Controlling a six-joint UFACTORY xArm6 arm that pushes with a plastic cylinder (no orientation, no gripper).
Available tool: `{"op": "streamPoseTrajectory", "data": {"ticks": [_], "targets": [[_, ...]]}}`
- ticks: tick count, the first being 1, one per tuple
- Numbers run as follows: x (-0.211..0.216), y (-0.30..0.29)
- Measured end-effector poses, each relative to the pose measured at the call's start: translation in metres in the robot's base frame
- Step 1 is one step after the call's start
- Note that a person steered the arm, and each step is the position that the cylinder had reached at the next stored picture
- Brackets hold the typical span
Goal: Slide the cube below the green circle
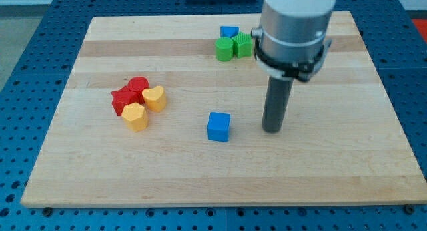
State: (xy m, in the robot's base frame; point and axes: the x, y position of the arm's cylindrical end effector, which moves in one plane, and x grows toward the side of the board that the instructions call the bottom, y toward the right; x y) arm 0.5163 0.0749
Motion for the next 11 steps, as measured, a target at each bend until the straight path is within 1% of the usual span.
{"op": "streamPoseTrajectory", "data": {"ticks": [1, 2, 3, 4, 5, 6, 7, 8, 9, 10, 11], "targets": [[0.041, -0.025], [0.028, -0.055], [-0.035, -0.067], [-0.066, -0.066], [-0.021, -0.045], [0.024, -0.049], [0.025, -0.101], [-0.031, -0.107], [-0.061, -0.101], [-0.05, -0.105], [-0.065, -0.109]]}}
